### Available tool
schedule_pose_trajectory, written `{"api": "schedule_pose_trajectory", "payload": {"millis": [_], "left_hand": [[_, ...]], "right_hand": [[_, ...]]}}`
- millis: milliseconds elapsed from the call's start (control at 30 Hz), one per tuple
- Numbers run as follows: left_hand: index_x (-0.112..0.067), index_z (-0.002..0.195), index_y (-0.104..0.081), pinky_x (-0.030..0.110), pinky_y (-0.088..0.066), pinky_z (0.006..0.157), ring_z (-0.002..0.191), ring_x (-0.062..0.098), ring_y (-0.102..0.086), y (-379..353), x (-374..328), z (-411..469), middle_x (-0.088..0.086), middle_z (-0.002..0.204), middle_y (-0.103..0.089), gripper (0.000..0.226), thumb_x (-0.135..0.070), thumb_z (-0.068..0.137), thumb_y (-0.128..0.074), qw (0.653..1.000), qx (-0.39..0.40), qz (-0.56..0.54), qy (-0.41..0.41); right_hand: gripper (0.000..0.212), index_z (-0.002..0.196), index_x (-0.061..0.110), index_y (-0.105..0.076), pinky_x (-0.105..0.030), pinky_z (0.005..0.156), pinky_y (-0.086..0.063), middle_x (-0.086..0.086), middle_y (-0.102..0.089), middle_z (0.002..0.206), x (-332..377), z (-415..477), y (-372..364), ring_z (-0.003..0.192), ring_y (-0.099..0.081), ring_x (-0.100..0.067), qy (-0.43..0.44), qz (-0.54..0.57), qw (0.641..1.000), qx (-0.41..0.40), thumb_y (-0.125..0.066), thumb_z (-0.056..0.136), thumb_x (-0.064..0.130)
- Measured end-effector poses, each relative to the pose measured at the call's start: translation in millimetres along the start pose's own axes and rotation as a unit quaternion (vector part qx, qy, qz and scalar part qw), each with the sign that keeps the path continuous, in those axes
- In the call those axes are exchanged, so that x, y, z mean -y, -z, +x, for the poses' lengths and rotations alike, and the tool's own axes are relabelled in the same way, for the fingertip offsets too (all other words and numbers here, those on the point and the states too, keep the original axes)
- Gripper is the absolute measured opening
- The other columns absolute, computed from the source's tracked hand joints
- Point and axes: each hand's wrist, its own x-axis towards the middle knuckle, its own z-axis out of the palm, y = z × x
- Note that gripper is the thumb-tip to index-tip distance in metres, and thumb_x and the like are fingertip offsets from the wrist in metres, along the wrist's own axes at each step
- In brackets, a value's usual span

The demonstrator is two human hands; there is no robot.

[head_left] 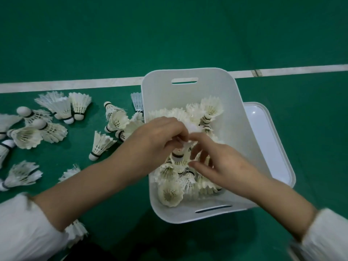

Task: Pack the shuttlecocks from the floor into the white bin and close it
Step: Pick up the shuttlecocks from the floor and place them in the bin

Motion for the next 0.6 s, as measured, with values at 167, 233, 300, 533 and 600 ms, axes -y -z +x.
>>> {"api": "schedule_pose_trajectory", "payload": {"millis": [167, 233, 300, 533, 600], "left_hand": [[-0.010, 0.095, -0.063, 0.013, -0.040, 0.081, 0.088, 0.004, -0.049, -0.9, -3.9, -7.6, -0.003, 0.094, -0.060, 0.013, -0.016, 0.088, -0.054, 0.997, 0.010, 0.030, -0.067], [-0.017, 0.106, -0.061, 0.013, -0.040, 0.087, 0.097, 0.001, -0.047, 13.6, 2.3, -11.6, -0.010, 0.109, -0.054, 0.021, -0.024, 0.090, -0.050, 0.999, -0.015, 0.046, -0.005], [-0.020, 0.113, -0.057, 0.010, -0.036, 0.080, 0.093, -0.001, -0.044, 29.3, 18.8, -17.7, -0.015, 0.109, -0.048, 0.026, -0.028, 0.090, -0.048, 0.994, -0.031, 0.067, 0.075], [-0.019, 0.107, -0.058, 0.033, -0.047, 0.076, 0.091, 0.016, -0.057, 34.4, 98.5, -66.0, -0.001, 0.105, -0.059, 0.019, -0.024, 0.090, -0.051, 0.956, 0.037, 0.154, 0.247], [-0.019, 0.110, -0.057, 0.035, -0.046, 0.075, 0.096, 0.021, -0.057, 27.5, 113.7, -78.1, 0.002, 0.108, -0.058, 0.021, -0.024, 0.090, -0.053, 0.941, 0.051, 0.169, 0.289]], "right_hand": [[0.015, 0.098, 0.019, -0.060, -0.038, 0.068, -0.051, 0.000, -0.065, 0.086, -16.4, 2.8, -5.9, 0.076, -0.063, -0.019, 0.009, -0.017, 0.991, -0.129, -0.057, 0.088, 0.029], [0.017, 0.098, 0.011, -0.065, -0.034, 0.072, -0.047, -0.006, -0.063, 0.091, -27.7, 11.0, 2.9, 0.081, -0.061, -0.024, -0.032, -0.068, 0.983, -0.165, -0.058, 0.089, 0.023], [0.021, 0.101, 0.008, -0.066, -0.026, 0.069, -0.034, -0.009, -0.062, 0.096, -41.7, 20.0, 10.6, 0.087, -0.059, -0.027, -0.096, -0.124, 0.974, -0.164, -0.054, 0.092, 0.023], [0.025, 0.087, 0.005, -0.065, -0.034, 0.068, -0.042, -0.014, -0.063, 0.088, -72.7, 51.9, -3.5, 0.086, -0.061, -0.034, -0.183, -0.268, 0.945, -0.042, -0.045, 0.095, 0.020], [0.019, 0.090, 0.005, -0.066, -0.035, 0.072, -0.048, -0.015, -0.065, 0.094, -76.5, 60.1, -8.8, 0.086, -0.063, -0.034, -0.197, -0.290, 0.936, -0.035, -0.048, 0.091, 0.010]]}}
